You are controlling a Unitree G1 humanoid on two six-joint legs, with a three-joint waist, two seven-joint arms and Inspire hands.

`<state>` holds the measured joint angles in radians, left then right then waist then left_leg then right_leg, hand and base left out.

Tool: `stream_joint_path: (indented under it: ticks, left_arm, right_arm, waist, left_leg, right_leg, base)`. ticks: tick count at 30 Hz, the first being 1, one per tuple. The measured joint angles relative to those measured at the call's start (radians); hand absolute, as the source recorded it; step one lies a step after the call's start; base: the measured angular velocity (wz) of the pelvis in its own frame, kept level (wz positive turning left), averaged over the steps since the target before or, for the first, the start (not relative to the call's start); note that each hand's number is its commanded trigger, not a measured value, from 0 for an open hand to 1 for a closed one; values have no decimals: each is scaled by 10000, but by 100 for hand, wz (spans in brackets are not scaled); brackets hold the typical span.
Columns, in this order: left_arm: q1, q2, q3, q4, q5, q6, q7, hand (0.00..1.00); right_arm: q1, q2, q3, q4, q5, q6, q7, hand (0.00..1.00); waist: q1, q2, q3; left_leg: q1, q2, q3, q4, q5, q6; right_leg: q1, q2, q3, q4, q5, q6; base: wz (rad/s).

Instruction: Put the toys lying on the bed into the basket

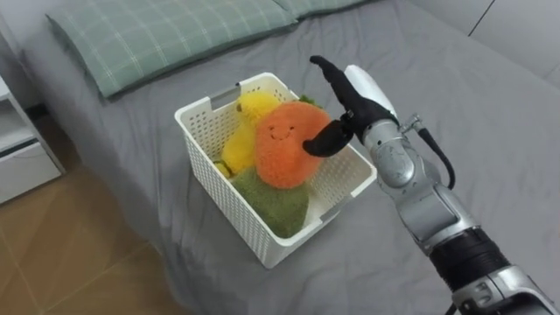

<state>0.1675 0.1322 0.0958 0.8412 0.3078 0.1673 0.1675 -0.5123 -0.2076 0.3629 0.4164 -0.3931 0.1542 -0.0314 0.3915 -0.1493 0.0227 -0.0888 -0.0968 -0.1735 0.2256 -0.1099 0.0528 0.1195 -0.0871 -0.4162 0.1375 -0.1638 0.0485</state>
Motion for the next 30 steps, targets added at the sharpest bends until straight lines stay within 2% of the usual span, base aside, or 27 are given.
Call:
stream_joint_path:
  ticks: [5,8,9,11,13,17,18,21,22,23,24,25,28,30]
  left_arm:
    - [-6,-1,9,66,-22,-6,1,0]
    - [54,-2,47,145,-3,-28,0,0]
    - [95,-16,100,160,-1,-29,1,0]
    - [170,-22,98,151,-17,-36,2,0]
    - [238,-26,113,151,-191,-78,12,0]
    - [298,-70,263,182,-402,-252,116,0]
    - [322,-79,431,186,-391,-331,168,0]
    - [443,-86,679,243,-407,-576,173,0]
    - [450,-76,686,304,-429,-663,173,0]
    - [439,-76,686,328,-430,-682,174,0]
    - [408,-75,685,422,-431,-799,177,0]
    - [416,-73,689,453,-429,-872,176,0]
    - [411,-93,687,444,-386,-1053,178,0]
    - [442,-80,691,441,-409,-1128,183,0]
  right_arm:
    - [3,-116,-169,-243,387,-10,-5,0]
    - [2,-117,-597,-445,424,-230,-31,0]
    - [30,-119,-808,-546,415,-280,-47,0]
    - [155,-134,-1189,-728,668,-399,-150,0]
    - [463,-228,-1664,-846,1213,-577,-370,0]
    - [1113,-351,-2393,-1430,1848,-641,-736,0]
    - [1446,-370,-2651,-1727,1890,-698,-787,0]
    - [2233,-416,-3386,-2615,1985,-851,-822,0]
    - [2324,-534,-3602,-2737,2312,-966,-902,0]
    - [2375,-619,-3698,-2771,2500,-1001,-971,0]
    - [2420,-752,-3889,-2797,2789,-1018,-1053,0]
    - [2452,-772,-4035,-2804,3065,-1030,-1223,0]
    - [2750,-787,-4661,-2828,3659,-1150,-1566,0]
    - [3026,-793,-4990,-2980,3773,-1213,-1826,0]
  waist:
    - [-160,-4,-7]
    - [-252,7,-17]
    - [-379,23,-19]
    - [-538,83,-59]
    - [-853,166,-106]
    - [-1201,374,-165]
    - [-1360,392,-179]
    - [-1953,500,-242]
    - [-2229,563,-224]
    - [-2341,579,-228]
    - [-2496,604,-230]
    - [-2568,639,-207]
    - [-3009,673,-220]
    - [-3209,688,-224]
  left_leg:
    - [81,16,111,-74,10,17]
    - [249,75,345,-129,5,27]
    - [318,94,431,-149,-2,35]
    - [347,144,605,-156,-23,55]
    - [476,171,762,-203,-32,70]
    - [689,270,1190,-382,-44,92]
    - [844,326,1403,-457,-48,92]
    - [1006,380,1644,-589,-79,84]
    - [1010,389,1705,-588,-81,84]
    - [1031,411,1814,-588,-81,85]
    - [1099,499,2132,-646,-95,80]
    - [1174,545,2306,-697,-123,60]
    - [1297,670,2747,-775,-209,32]
    - [1363,700,2875,-841,-237,5]
  right_leg:
    - [12,-15,94,-12,0,0]
    - [56,-2,381,-7,1,-1]
    - [72,0,478,-6,1,-1]
    - [69,7,638,-2,3,-3]
    - [79,-3,861,47,5,-4]
    - [1,-5,1261,157,11,-5]
    - [10,13,1437,163,18,-5]
    - [17,42,1704,163,21,-8]
    - [-3,42,1747,173,27,-13]
    - [-48,47,1824,189,28,-13]
    - [-176,92,2129,272,41,-30]
    - [-222,132,2307,322,48,-41]
    - [-320,213,2643,322,84,-67]
    - [-344,253,2778,310,94,-71]
  base:
    - [-7]
    - [-23]
    - [-23]
    - [-20]
    - [-19]
    - [-38]
    - [-41]
    - [-30]
    - [-23]
    - [-40]
    - [-63]
    - [-62]
    - [-44]
    - [-34]
